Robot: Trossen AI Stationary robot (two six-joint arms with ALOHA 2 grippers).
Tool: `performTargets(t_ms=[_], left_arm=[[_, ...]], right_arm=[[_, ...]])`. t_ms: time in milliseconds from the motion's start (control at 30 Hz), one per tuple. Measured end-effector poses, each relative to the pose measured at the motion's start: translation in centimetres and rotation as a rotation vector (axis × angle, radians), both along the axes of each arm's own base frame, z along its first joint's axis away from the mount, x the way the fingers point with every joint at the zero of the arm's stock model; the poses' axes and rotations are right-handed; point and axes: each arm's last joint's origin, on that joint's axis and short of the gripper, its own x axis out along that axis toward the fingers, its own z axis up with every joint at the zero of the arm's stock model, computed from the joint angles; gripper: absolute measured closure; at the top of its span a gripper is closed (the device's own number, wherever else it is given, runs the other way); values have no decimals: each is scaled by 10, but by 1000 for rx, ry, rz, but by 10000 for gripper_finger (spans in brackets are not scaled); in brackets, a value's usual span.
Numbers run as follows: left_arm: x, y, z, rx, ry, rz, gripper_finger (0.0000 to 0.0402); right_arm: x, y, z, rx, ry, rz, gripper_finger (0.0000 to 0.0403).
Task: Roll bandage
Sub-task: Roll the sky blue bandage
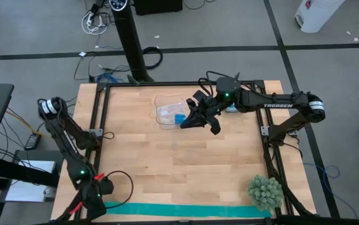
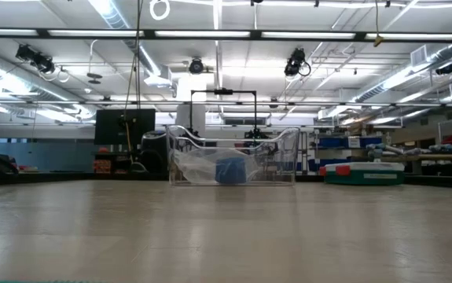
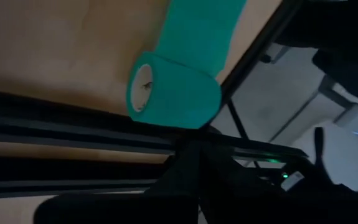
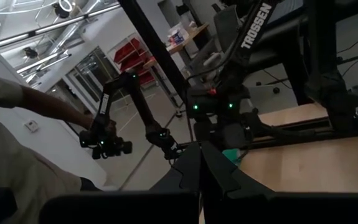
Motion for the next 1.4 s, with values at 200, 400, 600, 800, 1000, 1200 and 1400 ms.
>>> performTargets(t_ms=[200, 400, 600, 800, 1000, 1200, 1400], left_arm=[[0, -2, -6, 10, -3, -63, 383], [1, -2, -10, 12, -54, -165, 383], [4, 0, -11, 10, -87, -218, 383], [10, 3, -11, 15, -81, -194, 383], [12, 5, -7, 63, -85, -157, 383], [16, 13, 11, 151, -187, -119, 382], [17, 19, 25, 177, -169, -193, 382]], right_arm=[[0, -1, 0, 0, -2, -4, 403], [0, -2, 0, 1, -2, -6, 403], [0, -2, 0, 1, -2, -6, 403], [0, -3, 0, 1, -2, -9, 403], [-1, -6, 0, 1, -2, -19, 403], [-1, -10, 0, 1, -3, -26, 403], [-1, -13, 1, 14, -1, -34, 403]])
